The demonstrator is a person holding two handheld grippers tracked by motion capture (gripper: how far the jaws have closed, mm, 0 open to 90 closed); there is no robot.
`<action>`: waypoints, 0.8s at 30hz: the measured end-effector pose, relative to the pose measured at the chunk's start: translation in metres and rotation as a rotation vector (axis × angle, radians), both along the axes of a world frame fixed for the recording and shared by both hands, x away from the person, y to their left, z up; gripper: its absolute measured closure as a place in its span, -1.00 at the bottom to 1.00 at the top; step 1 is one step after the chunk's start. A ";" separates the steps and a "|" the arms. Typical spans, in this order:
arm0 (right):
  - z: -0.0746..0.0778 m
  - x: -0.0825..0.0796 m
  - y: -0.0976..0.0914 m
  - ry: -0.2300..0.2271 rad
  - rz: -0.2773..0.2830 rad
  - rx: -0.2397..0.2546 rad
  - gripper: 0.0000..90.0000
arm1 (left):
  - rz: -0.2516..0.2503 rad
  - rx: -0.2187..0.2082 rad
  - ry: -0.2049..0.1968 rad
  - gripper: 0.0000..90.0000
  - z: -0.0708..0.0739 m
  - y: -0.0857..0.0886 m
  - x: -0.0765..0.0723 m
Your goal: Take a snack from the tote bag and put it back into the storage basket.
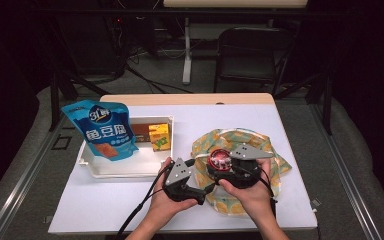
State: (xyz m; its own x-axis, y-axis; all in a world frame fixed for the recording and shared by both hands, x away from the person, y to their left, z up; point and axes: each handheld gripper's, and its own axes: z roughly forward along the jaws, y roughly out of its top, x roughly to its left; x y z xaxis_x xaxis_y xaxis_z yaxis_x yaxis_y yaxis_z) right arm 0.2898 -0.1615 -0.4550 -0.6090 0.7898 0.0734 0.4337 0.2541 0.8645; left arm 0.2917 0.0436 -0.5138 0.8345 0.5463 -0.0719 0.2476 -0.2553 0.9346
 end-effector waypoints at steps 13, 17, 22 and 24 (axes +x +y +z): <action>-0.002 -0.005 0.014 0.010 0.046 0.002 -0.44 | -0.012 -0.023 -0.007 -0.84 -0.001 -0.007 0.000; -0.002 -0.006 0.017 0.013 0.055 0.000 -0.44 | -0.027 -0.045 -0.003 -0.76 -0.001 -0.007 0.000; -0.003 -0.007 0.020 0.018 0.070 -0.001 -0.44 | -0.024 -0.044 -0.010 -0.69 -0.001 -0.009 0.000; -0.003 -0.007 0.022 0.016 0.077 -0.002 -0.44 | -0.023 -0.048 -0.010 -0.67 -0.001 -0.009 0.000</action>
State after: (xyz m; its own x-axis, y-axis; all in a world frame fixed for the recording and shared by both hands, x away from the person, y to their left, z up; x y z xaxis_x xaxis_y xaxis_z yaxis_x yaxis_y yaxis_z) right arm 0.2824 -0.1399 -0.4580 -0.6667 0.7408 0.0821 0.4263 0.2886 0.8573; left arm 0.2922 0.0346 -0.5144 0.8478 0.5227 -0.0890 0.2325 -0.2155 0.9484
